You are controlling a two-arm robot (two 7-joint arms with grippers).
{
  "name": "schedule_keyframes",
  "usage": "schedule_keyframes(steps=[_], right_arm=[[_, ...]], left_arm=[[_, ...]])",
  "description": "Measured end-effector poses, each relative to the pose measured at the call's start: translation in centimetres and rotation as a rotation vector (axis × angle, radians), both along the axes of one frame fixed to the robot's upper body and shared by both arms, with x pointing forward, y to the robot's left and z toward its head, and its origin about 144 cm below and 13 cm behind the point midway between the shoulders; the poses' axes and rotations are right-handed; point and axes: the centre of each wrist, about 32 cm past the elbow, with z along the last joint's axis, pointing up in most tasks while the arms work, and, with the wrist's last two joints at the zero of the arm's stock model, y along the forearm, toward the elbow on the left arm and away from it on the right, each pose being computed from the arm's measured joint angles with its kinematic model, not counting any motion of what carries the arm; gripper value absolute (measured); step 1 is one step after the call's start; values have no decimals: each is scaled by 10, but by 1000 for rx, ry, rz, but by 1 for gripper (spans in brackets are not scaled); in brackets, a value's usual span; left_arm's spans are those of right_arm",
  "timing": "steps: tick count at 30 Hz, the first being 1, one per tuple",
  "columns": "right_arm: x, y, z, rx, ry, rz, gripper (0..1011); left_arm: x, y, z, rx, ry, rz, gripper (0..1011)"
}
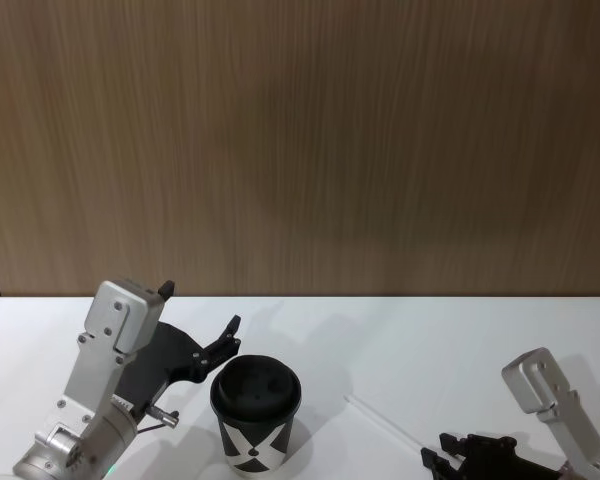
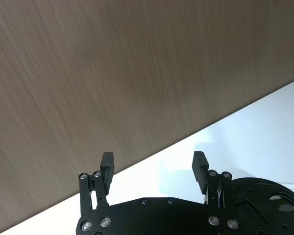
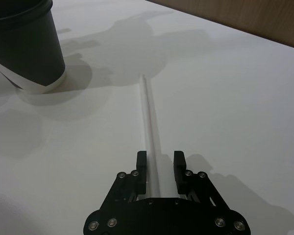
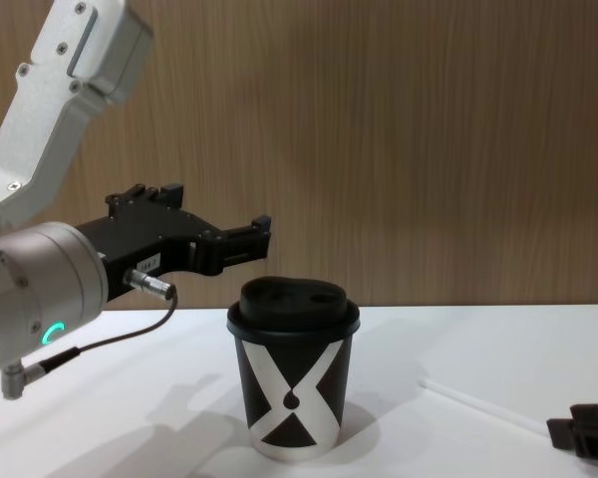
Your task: Pick up the straw with one hand, pass it to the other hand, and insert it into the cup.
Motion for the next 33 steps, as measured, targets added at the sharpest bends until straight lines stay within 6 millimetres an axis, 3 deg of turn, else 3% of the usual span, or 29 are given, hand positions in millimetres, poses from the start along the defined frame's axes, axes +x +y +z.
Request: schedule_keyframes(steps=[12,22,33], right_arm=[[-1,-2,1,-5,2,7,251],[-1,-2,2,-4,0,18,44],[-2,0,4,6,-11,29,2]], left_arm=[[0,0,0,0,0,0,1003],[0,0,0,0,0,0,1002],[0,0,0,0,0,0,1003]])
